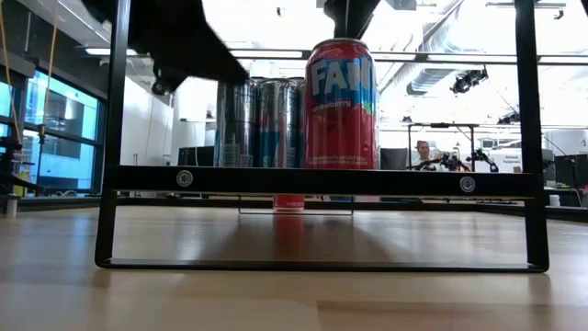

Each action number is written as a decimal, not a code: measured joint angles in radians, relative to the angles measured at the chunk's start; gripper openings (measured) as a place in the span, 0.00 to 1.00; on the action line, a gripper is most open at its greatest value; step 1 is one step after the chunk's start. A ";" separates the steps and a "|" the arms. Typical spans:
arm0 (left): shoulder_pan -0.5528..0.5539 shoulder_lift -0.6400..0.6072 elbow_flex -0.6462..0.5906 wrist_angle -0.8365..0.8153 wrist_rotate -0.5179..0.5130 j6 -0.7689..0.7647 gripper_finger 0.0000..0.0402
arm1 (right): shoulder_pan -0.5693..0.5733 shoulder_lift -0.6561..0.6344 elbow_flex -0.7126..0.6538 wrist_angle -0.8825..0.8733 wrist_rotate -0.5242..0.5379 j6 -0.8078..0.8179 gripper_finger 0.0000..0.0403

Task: Place canned beverage on shelf
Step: Put the bottom red soda can on the shelf

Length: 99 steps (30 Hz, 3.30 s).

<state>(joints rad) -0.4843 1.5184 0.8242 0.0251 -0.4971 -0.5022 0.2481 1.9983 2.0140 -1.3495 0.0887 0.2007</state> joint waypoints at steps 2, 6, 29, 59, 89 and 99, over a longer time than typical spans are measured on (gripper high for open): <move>0.000 -0.038 0.000 -0.001 0.001 0.022 0.00 | 0.000 -0.016 0.000 -0.004 0.005 -0.013 0.83; 0.000 -0.130 0.000 -0.003 0.001 0.086 0.00 | 0.003 -0.065 0.000 -0.024 0.016 -0.025 0.83; 0.012 -0.557 0.001 0.005 -0.010 0.230 0.00 | 0.276 -0.619 -0.830 0.689 0.177 0.598 0.75; 0.132 -0.579 0.000 0.115 -0.036 0.312 0.00 | 0.152 -0.442 -0.999 1.039 0.141 0.974 0.00; 0.132 -0.578 0.000 0.042 -0.038 0.269 0.00 | 0.088 -0.519 -0.992 1.082 0.067 0.914 0.00; 0.132 -0.578 0.000 0.038 -0.038 0.268 0.00 | 0.131 -0.383 -0.993 1.073 0.238 1.143 0.00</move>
<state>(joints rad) -0.3519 0.9405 0.8238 0.0632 -0.5354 -0.2344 0.3790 1.6152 1.0214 -0.2765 0.3264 1.3437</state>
